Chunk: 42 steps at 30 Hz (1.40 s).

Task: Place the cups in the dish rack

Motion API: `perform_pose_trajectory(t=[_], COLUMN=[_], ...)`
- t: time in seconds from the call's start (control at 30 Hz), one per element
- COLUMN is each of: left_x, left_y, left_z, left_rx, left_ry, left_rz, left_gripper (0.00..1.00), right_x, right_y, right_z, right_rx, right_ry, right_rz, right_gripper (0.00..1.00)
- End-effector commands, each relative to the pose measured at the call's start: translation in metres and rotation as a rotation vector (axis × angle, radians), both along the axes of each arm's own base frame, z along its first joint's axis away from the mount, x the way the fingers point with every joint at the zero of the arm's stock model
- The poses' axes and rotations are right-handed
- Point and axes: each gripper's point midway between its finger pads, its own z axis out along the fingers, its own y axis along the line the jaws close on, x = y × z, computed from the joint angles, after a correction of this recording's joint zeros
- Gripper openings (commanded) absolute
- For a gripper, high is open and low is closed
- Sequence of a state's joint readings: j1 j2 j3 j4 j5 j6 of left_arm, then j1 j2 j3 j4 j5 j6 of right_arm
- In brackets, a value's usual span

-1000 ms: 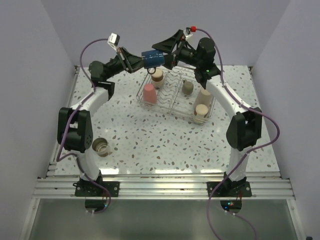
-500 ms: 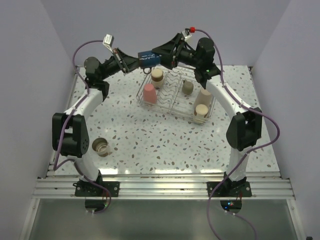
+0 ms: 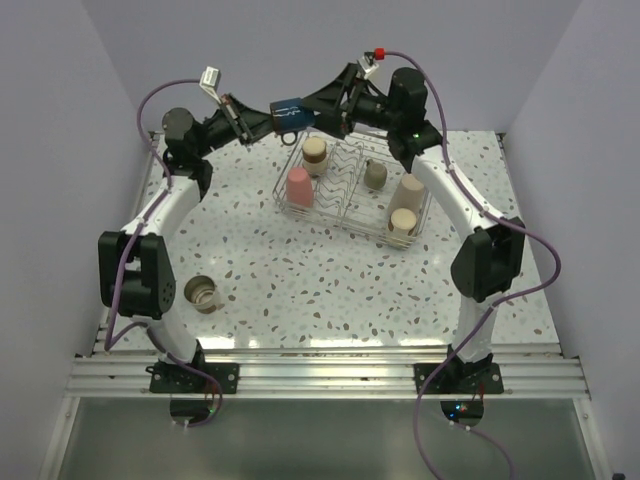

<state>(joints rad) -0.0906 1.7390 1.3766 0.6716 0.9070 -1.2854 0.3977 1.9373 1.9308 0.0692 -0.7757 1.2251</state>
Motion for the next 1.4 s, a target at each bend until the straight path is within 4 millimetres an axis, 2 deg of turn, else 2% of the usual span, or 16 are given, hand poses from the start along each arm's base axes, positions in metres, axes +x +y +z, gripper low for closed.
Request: perform_pose_trajectory(t=[0.0,0.37,0.57,0.67,0.77,0.8,0.87,0.9,1.0,1.07,1.1,1.17,1.2,1.27,1.33,1.37], left_x=[0.0,-0.001,-0.002,-0.003,-0.005,-0.006,-0.003,-0.004,-0.003,0.0,-0.003,-0.002,-0.003,-0.004,0.005,-0.003], left_y=[0.011,0.005,-0.009,-0.012,-0.012,-0.012,-0.008,-0.007,0.003,0.011,0.015,0.022,0.028,0.042,0.07,0.082], left_z=[0.034,0.022,0.014,0.008,0.001,0.0,-0.003,-0.005,-0.01,-0.014,-0.017,-0.028,-0.026,-0.038,-0.048,-0.065], left_rx=[-0.002,0.004,0.01,0.022,0.029,0.033,0.058,0.071,0.126,0.163,0.178,0.212,0.22,0.269,0.34,0.395], left_ry=[-0.106,-0.073,-0.049,-0.032,-0.011,-0.002,-0.01,0.012,0.013,0.005,0.025,0.049,0.046,0.092,0.125,0.225], left_rz=[0.074,0.064,0.017,0.008,-0.002,0.0,0.029,0.038,0.088,0.123,0.136,0.169,0.189,0.258,0.398,0.443], left_gripper=[0.0,0.0,0.0,0.0,0.16,0.3,0.46,0.59,0.73,0.77,0.91,0.97,0.98,1.0,1.0,1.0], right_x=[-0.027,-0.028,-0.027,-0.025,-0.024,-0.024,-0.022,-0.02,-0.015,-0.008,-0.007,-0.003,-0.001,0.004,0.01,0.007], right_y=[0.012,0.023,0.025,0.024,0.024,0.023,0.019,0.015,0.0,-0.011,-0.018,-0.026,-0.034,-0.046,-0.062,-0.073], right_z=[0.028,0.026,0.023,0.021,0.019,0.019,0.02,0.015,0.013,0.012,0.011,0.004,0.005,-0.007,-0.013,-0.03], right_rx=[0.014,0.001,-0.008,-0.022,-0.028,-0.035,-0.049,-0.067,-0.109,-0.134,-0.151,-0.18,-0.188,-0.237,-0.29,-0.379], right_ry=[-0.079,-0.086,-0.082,-0.078,-0.081,-0.081,-0.084,-0.075,-0.081,-0.084,-0.088,-0.076,-0.079,-0.061,-0.061,-0.049], right_rz=[0.086,0.105,0.104,0.091,0.088,0.085,0.07,0.06,-0.002,-0.044,-0.061,-0.092,-0.111,-0.149,-0.201,-0.209], right_gripper=[0.8,0.72,0.53,0.47,0.3,0.16,0.03,0.0,0.0,0.0,0.0,0.0,0.0,0.0,0.0,0.0])
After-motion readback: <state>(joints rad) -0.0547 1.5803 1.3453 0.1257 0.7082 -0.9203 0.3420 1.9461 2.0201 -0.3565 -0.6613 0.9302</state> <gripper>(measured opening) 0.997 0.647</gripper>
